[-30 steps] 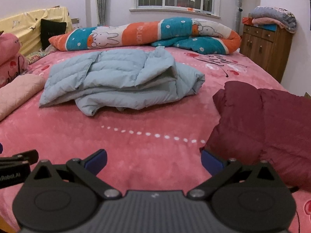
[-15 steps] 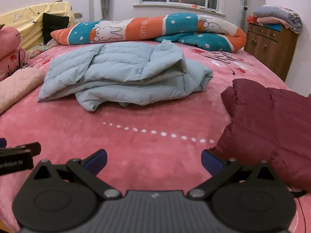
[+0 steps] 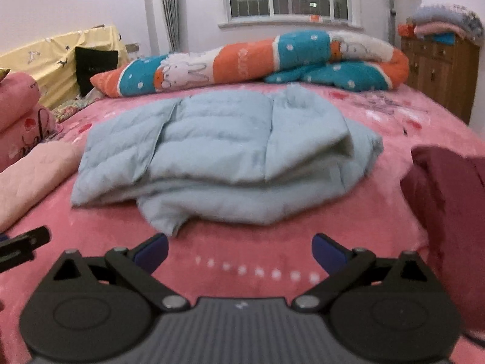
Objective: Fold large clothes
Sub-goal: 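Move both open grippers toward the light-blue puffer jacket on the bed, then grasp the jacket edge with the right gripper and lift it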
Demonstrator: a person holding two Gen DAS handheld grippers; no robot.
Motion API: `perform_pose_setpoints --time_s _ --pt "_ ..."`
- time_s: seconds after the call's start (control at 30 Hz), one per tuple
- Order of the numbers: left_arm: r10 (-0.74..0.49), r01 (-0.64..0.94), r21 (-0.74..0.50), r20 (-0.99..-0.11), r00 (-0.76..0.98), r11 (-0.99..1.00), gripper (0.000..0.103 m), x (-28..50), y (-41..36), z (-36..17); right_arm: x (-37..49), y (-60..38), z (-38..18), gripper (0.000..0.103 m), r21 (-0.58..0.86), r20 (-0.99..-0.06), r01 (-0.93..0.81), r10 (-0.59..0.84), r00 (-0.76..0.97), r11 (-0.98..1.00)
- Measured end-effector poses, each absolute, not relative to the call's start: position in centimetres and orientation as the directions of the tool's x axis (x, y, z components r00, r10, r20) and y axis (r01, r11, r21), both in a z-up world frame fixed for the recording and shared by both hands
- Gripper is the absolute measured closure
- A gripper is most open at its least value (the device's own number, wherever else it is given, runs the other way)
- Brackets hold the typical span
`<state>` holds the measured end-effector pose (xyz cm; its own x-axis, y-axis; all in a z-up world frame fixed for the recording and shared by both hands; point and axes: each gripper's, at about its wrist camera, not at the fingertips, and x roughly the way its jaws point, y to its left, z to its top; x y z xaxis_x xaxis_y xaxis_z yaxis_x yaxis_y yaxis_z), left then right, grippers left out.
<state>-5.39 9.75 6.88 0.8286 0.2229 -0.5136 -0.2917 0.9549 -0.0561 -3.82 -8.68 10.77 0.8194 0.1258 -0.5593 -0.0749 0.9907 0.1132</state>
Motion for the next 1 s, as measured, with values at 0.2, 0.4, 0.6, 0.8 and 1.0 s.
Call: perform_pose_setpoints --time_s 0.2,0.4,0.6,0.8,1.0 --pt "0.177 -0.295 -0.146 -0.532 0.828 0.944 0.0 -4.8 11.6 6.6 -1.7 -11.4 12.4 0.005 0.161 -0.491 0.012 0.07 0.868 0.987" --pt "0.122 -0.28 -0.225 -0.535 0.836 0.933 0.0 -4.8 12.4 6.3 2.3 -15.3 13.7 0.007 0.254 -0.491 0.114 0.027 0.871 0.96" --pt "0.097 -0.272 -0.255 -0.54 0.836 0.928 0.0 -4.7 12.6 6.2 6.4 -17.2 12.3 0.041 0.378 -0.564 0.135 0.112 0.818 0.916" --pt "0.084 -0.27 -0.271 -0.543 0.835 0.924 0.0 -4.9 12.7 6.2 7.4 -16.9 11.6 0.061 0.44 -0.586 0.14 0.165 0.793 0.887" --pt "0.076 -0.285 -0.298 -0.558 0.826 0.911 0.0 -4.8 13.1 5.9 7.0 -16.3 11.7 0.09 0.439 -0.596 0.119 0.189 0.78 0.89"
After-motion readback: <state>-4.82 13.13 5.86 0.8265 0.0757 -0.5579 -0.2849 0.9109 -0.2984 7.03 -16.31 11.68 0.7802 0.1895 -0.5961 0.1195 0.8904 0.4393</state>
